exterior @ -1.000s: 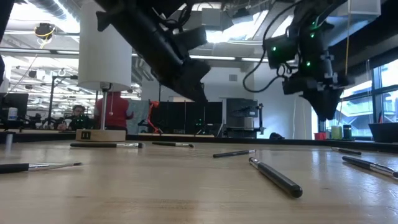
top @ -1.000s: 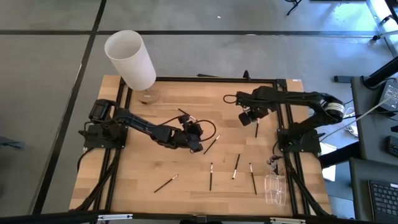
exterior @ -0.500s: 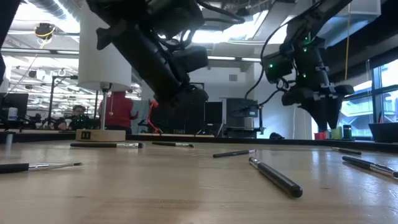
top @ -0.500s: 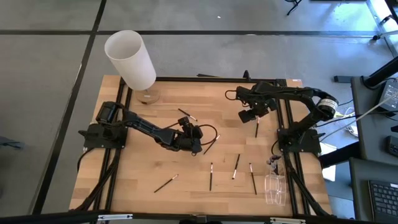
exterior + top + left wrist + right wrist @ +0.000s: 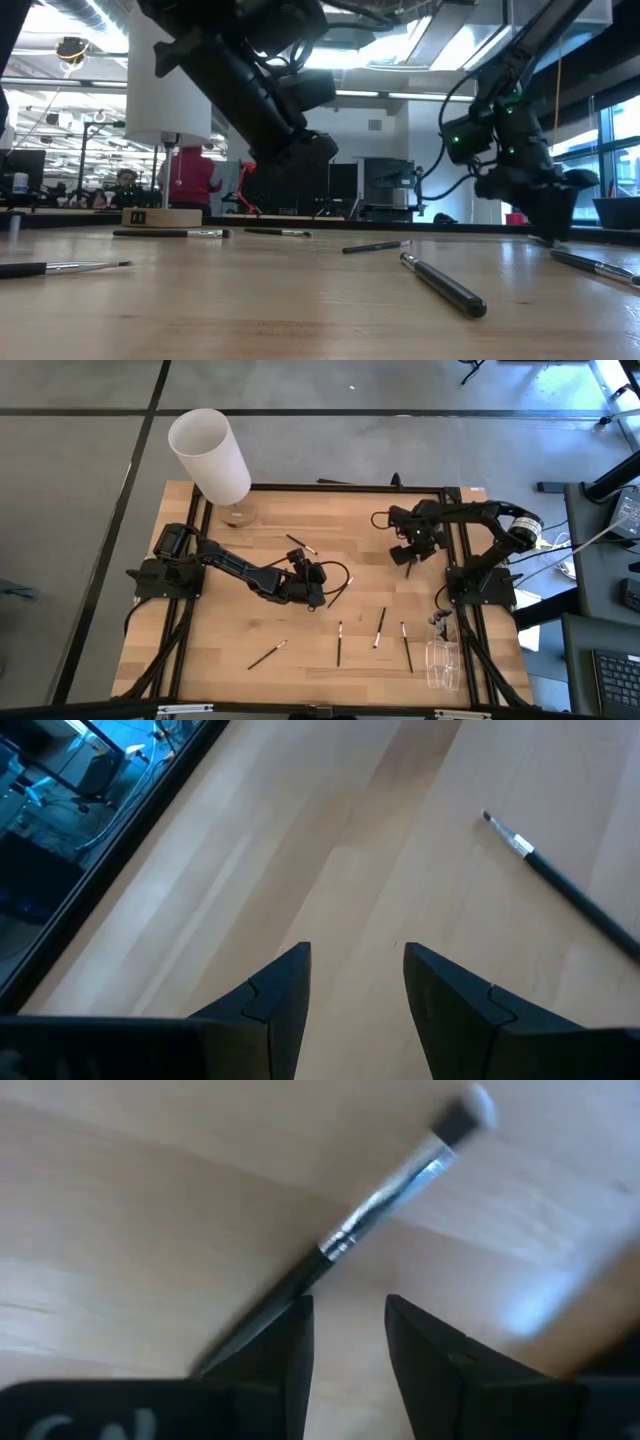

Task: Put items in baskets/containers
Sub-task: Put the foundation brush into the transparent organizer

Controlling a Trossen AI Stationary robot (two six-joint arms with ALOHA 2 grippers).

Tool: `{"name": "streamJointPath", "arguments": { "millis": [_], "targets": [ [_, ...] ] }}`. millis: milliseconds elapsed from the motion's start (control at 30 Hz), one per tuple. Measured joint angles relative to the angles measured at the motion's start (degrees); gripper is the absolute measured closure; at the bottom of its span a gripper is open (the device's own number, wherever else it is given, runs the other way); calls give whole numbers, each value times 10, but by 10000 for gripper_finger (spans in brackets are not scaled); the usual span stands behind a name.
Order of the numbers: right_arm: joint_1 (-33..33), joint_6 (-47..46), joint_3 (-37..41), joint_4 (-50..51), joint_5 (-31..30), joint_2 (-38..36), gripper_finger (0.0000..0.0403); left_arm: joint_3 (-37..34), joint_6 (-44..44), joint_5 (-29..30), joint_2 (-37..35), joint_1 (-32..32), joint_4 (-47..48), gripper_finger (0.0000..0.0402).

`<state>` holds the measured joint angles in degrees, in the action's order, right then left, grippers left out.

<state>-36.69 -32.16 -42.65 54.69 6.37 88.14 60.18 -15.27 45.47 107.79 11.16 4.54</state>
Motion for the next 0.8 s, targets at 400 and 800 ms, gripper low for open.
{"name": "streamJointPath", "arguments": {
  "millis": [400, 800],
  "targets": [
    [-29, 18, 0, -37, 35, 0, 278, 0, 10, -1, 0, 0, -5, 244],
    [-30, -21, -38, -30, 29, 0, 278, 0, 10, -1, 0, 0, -5, 245]
  ]
}}
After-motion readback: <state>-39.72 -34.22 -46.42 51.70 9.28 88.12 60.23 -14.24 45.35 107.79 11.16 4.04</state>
